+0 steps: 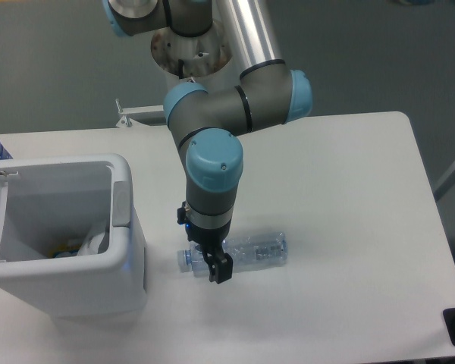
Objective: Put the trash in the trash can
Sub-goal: 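Close the gripper on the bottle near its cap end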
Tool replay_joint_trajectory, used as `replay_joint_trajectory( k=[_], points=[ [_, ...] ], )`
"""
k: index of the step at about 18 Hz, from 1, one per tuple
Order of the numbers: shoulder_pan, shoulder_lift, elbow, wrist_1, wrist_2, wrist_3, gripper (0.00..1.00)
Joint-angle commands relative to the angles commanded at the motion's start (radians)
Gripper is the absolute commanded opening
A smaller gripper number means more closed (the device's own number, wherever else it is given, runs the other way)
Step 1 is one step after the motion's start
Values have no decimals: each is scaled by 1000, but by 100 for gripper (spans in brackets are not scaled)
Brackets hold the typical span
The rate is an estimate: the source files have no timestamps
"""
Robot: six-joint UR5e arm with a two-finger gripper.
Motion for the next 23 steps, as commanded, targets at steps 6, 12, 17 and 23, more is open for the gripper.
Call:
replay_joint_trajectory(
  k=[6,12,17,23],
  points=[
    [-28,-11,-46,5,0,-2,100],
    [-32,-63,-60,24,-3,5,100],
    [-43,-84,-64,77,-2,-2,100],
    [-49,-86,-74,83,2,-3,100]
  ],
)
